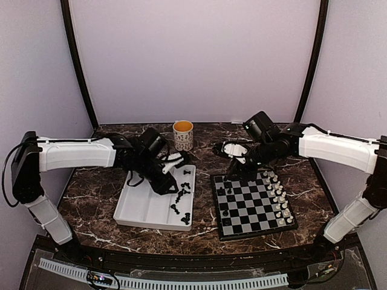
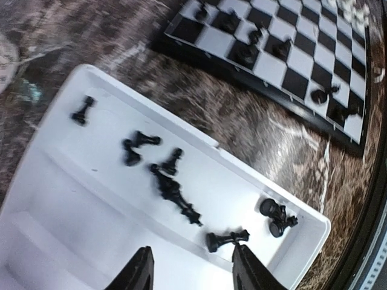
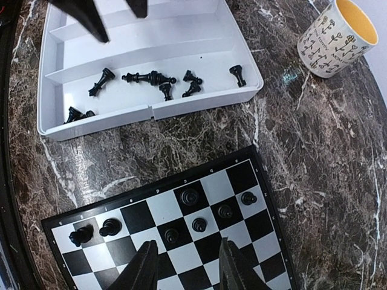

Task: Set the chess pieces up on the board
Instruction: Pick up the king from the storage box.

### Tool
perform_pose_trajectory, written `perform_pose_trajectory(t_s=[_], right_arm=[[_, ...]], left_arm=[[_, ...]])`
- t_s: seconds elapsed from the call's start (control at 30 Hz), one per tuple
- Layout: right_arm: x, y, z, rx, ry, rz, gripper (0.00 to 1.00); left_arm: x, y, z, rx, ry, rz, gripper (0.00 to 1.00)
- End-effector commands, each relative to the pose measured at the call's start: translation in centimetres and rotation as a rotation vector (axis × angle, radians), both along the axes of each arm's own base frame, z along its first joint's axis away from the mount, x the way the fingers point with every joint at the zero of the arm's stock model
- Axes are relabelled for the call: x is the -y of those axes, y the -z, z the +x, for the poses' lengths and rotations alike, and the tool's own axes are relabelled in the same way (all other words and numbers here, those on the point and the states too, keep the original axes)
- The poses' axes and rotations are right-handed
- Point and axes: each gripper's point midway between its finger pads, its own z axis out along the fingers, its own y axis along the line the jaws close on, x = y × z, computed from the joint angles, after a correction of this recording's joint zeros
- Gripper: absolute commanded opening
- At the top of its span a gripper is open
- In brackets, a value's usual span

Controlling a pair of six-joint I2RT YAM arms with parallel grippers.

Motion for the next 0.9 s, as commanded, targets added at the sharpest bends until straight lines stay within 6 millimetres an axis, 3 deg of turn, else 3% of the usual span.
perform_pose_trajectory(t_s=[0.0, 0.13, 0.33, 0.67, 0.87], right_arm=[[-0.1, -0.2, -0.2, 0.000, -0.014, 0.034, 0.37], [0.0, -0.5, -0.6, 0.000, -0.019, 0.053, 0.37], [0.6, -0.8, -1.2, 0.009, -0.018, 0.071, 0.37], [0.7, -1.6, -1.6, 0.015, -0.024, 0.100, 0.37], [0.7, -1.7, -1.6, 0.013, -0.024, 0.106, 0.37]], left_arm=[[-0.2, 4.1, -3.2, 0.005, 0.202, 0.264, 0.42], [0.1, 5.9, -2.6, 0.027, 0.252, 0.356, 0.37], [1.2, 6.6, -3.3, 0.018, 0.350, 0.373, 0.44], [1.1, 8.4, -5.1, 0.038, 0.481, 0.462, 0.46], [0.2, 9.5, -4.9, 0.076, 0.503, 0.545, 0.41]])
